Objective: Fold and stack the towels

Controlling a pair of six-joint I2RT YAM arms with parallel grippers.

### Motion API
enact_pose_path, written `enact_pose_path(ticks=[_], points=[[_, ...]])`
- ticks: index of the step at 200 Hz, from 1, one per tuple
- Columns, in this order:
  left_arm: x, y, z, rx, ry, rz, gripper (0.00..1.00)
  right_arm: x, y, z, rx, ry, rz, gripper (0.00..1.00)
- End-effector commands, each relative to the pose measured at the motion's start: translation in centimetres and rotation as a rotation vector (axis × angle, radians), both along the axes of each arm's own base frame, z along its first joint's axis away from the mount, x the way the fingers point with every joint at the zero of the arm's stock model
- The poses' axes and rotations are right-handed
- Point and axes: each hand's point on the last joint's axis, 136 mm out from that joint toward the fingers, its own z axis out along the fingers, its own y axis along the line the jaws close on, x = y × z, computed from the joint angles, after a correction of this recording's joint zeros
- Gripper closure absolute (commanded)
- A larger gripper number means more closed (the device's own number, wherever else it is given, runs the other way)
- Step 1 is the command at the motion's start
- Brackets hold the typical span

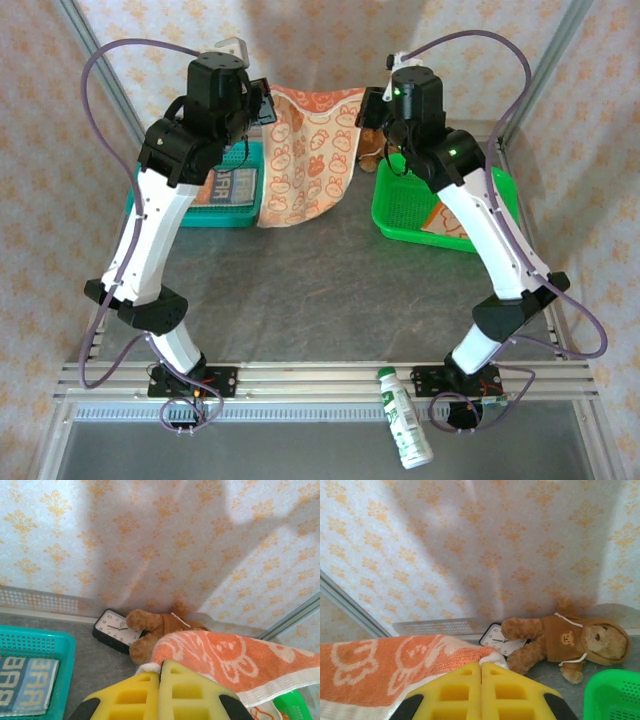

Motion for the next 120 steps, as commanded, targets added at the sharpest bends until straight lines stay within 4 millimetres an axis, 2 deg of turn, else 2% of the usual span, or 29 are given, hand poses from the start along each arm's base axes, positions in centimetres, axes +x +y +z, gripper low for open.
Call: enact_pose_path(ticks=[1,41,81,120], points=[[-2.4,1.0,1.2,-0.042,-0.006,-0.012,1.0,-1.8,-0.1,1.8,0.028,-0.019,0.054,1.0],[-6.1,0.5,2.9,-0.123,-0.031,-0.082,1.0,-5.9,0.4,3.9,0.079,-0.05,0.168,1.0],[-10.5,-0.1,4.1,-0.146,-0.075,-0.135,1.0,-11.3,0.7,6.0,0.078,-0.104,0.265,1.0],[-13.9,-0.1,3.7,-0.173,-0.063,-0.154,1.0,-15.4,0.5,6.5,0.108,-0.108,0.314,1.0]])
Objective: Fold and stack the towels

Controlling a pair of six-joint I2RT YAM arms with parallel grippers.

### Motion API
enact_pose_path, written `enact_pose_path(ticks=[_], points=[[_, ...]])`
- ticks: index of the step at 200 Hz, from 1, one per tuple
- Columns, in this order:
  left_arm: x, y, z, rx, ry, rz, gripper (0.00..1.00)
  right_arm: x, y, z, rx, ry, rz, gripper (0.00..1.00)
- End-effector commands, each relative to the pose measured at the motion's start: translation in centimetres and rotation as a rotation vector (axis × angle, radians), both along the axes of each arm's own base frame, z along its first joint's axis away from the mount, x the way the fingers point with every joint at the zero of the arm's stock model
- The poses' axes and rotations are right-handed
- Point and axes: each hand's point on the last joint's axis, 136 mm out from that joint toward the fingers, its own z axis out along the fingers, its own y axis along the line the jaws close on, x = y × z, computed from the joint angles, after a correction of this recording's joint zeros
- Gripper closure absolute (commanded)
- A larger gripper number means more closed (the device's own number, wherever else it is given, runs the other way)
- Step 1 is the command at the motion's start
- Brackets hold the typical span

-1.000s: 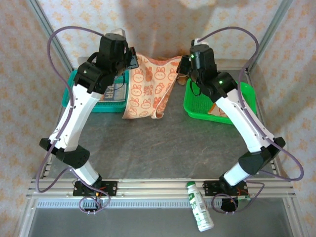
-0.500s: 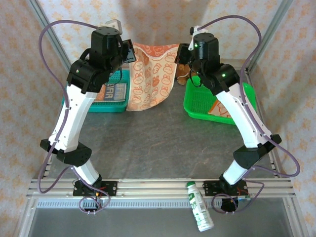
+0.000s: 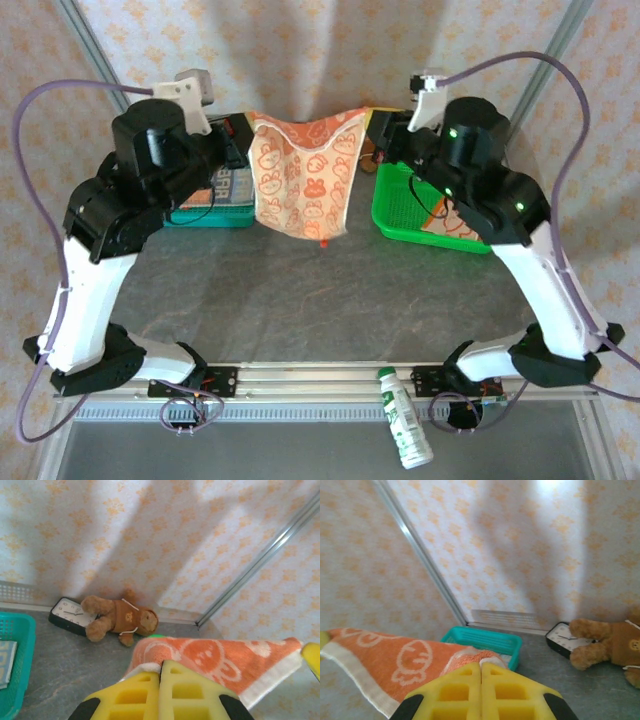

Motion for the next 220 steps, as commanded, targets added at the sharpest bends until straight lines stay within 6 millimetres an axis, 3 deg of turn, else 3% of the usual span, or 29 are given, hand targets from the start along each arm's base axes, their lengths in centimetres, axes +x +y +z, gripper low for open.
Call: enact_pose_path(ticks=[1,29,43,64,92,137,173,193,220], points=[[-1.3,0.3,-0.6,-0.027,0.021,0.021,1.0,-1.7,-0.3,-0.4,-0.006,0.012,0.02,1.0],[-1.6,0.8,-2.2,-0.007,0.062,0.053,1.0,-1.2,-1.7,-2.2,-0.01,0.073,-0.069,1.0],[-0.7,1.3,-3.6,0.047,0.095,0.109,1.0,0.1,-2.1,-3.7,-0.039,0.102,-0.131,1.0],[1.4,0.5,-5.6,0.108,0.143,0.122,1.0,2.5,-2.4,-5.8,-0.038,0.162,-0.169,1.0],[6.3,-0.5,-9.5,0.152,0.239,0.126,1.0,7.3,-2.4,-8.8,-0.037,0.244,-0.193,1.0],[15.7,0.7,-16.8,0.271,0.362,0.177,1.0,17.0,-0.2,-17.4,-0.151,0.383,-0.206,1.0],[21.9,0.5,-22.4,0.321,0.434,0.159,1.0,22.9,0.8,-23.0,-0.213,0.46,-0.223,1.0],[23.4,0.4,-24.8,0.336,0.484,0.148,1.0,24.2,1.2,-25.2,-0.238,0.51,-0.215,1.0],[23.0,0.5,-27.9,0.357,0.568,0.134,1.0,23.7,1.7,-27.3,-0.236,0.572,-0.184,1.0]])
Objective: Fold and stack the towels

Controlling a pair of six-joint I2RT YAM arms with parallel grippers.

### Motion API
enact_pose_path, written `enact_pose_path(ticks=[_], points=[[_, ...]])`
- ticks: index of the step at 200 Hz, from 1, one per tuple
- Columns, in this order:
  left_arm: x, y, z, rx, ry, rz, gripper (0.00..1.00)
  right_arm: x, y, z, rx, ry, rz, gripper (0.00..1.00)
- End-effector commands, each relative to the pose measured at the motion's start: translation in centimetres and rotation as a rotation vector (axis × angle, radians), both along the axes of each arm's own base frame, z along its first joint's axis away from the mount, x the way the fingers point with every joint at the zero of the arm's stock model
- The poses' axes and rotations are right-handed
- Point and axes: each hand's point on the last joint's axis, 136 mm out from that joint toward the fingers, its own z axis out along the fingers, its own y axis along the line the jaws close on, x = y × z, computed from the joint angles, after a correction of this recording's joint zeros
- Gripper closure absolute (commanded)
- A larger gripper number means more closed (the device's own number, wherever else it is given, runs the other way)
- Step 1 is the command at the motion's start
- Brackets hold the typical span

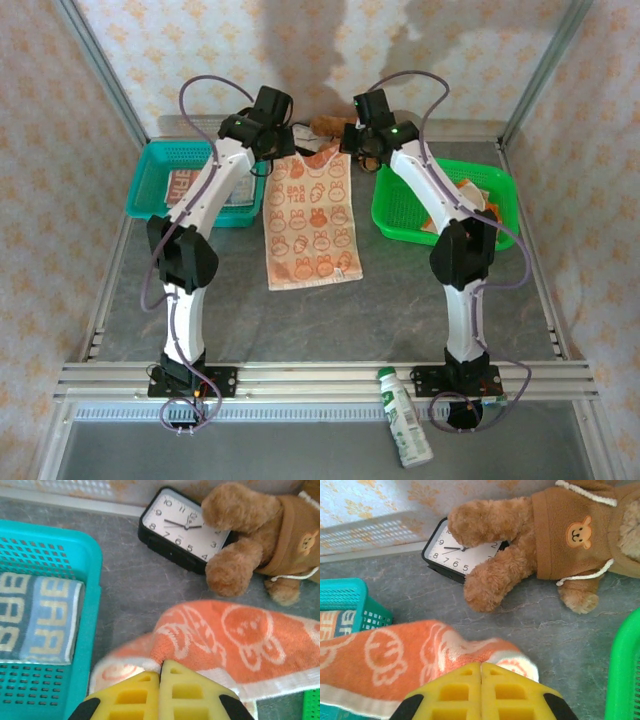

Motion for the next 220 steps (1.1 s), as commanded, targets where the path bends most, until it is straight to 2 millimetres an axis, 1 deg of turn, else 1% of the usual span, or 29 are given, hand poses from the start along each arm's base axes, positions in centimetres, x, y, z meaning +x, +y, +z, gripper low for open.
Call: enact_pose_path(ticks=[1,30,39,43,45,47,58,62,108,123,128,154,171,192,220], points=[[-0.8,-0.1,1.6,-0.009,-0.014,-0.036,1.0,-1.0,0.2,2.2,0.036,-0.015,0.031,1.0],[-3.1,0.3,-0.8,-0.028,0.047,-0.022,1.0,-3.0,-0.2,0.5,0.062,0.023,0.031,1.0],[-3.9,0.4,-1.1,-0.046,0.051,-0.016,1.0,-3.8,-0.3,0.1,0.066,0.032,0.03,1.0],[-4.2,0.5,-1.8,-0.048,0.062,-0.014,1.0,-4.1,-0.5,-0.1,0.065,0.036,0.03,1.0],[-4.6,0.5,-1.1,-0.057,0.047,-0.012,1.0,-4.3,-0.5,-0.3,0.064,0.041,0.029,1.0],[-4.8,0.6,-1.0,-0.061,0.044,-0.012,1.0,-4.5,-0.6,-0.3,0.065,0.041,0.029,1.0],[-5.8,0.9,-1.7,-0.071,0.054,0.005,1.0,-5.4,-0.8,-0.9,0.067,0.05,0.027,1.0],[-6.1,1.0,-1.6,-0.078,0.051,0.007,1.0,-5.8,-0.9,-1.3,0.067,0.058,0.027,1.0],[-10.0,1.2,-4.7,-0.119,0.129,0.025,1.0,-9.8,-0.6,-4.2,0.068,0.122,0.04,1.0],[-11.5,1.3,-5.9,-0.109,0.161,0.02,1.0,-11.0,-0.7,-5.1,0.065,0.142,0.035,1.0],[-11.9,1.3,-6.2,-0.122,0.171,0.04,1.0,-11.4,-0.8,-5.4,0.066,0.147,0.031,1.0],[-14.1,1.6,-7.4,-0.124,0.192,0.055,1.0,-13.7,-0.7,-6.6,0.071,0.173,0.036,0.99],[-15.4,1.4,-8.3,-0.133,0.21,0.056,1.0,-15.1,-0.5,-7.5,0.066,0.192,0.046,0.99],[-16.9,1.4,-9.5,-0.121,0.239,0.063,1.0,-16.4,-0.6,-8.9,0.058,0.225,0.044,0.99],[-18.9,1.3,-10.9,-0.118,0.262,0.069,1.0,-17.9,-1.2,-10.6,0.045,0.259,0.035,0.99]])
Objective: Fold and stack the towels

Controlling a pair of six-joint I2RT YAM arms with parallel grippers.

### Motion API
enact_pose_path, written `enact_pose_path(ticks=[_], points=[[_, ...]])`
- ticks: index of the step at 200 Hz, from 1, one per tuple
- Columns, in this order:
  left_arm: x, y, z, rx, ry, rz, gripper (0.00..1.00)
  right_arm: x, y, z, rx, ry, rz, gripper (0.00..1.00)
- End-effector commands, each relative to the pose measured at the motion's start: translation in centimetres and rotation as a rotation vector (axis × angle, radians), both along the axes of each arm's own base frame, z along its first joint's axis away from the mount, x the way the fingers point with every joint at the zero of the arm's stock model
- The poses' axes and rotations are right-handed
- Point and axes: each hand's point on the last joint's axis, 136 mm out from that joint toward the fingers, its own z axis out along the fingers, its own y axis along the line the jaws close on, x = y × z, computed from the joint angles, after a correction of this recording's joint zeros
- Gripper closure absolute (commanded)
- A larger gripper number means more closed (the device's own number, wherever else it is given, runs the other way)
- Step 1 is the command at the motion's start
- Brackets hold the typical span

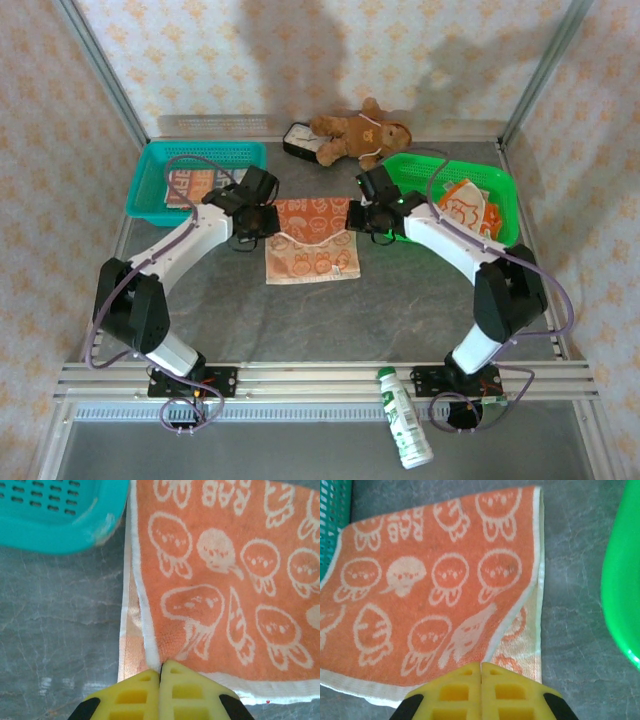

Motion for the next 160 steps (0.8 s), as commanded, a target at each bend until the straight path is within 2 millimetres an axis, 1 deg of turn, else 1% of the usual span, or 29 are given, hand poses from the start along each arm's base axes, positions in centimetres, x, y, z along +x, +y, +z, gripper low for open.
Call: enact_pose_path(ticks=[1,27,42,78,126,160], points=[[-1.2,0.0,-0.3,-0.014,-0.014,0.031,1.0,-0.8,-0.5,0.1,0.012,-0.013,-0.03,0.99],[-3.0,-0.3,-1.6,-0.032,0.011,0.039,1.0,-2.1,-1.2,-1.0,-0.004,0.006,-0.036,0.99],[-3.7,-0.4,-1.9,-0.035,0.01,0.041,1.0,-2.7,-1.6,-1.7,-0.009,0.02,-0.04,0.99],[-4.5,-0.3,-2.6,-0.032,0.015,0.049,1.0,-3.9,-2.0,-2.6,-0.011,0.037,-0.045,0.98],[-5.9,-0.7,-5.5,-0.023,0.065,0.026,1.0,-5.6,-1.1,-5.6,-0.033,0.086,-0.014,0.97],[-6.8,-0.4,-7.5,-0.002,0.099,0.022,1.0,-6.7,-0.2,-7.7,-0.065,0.116,0.009,0.97]])
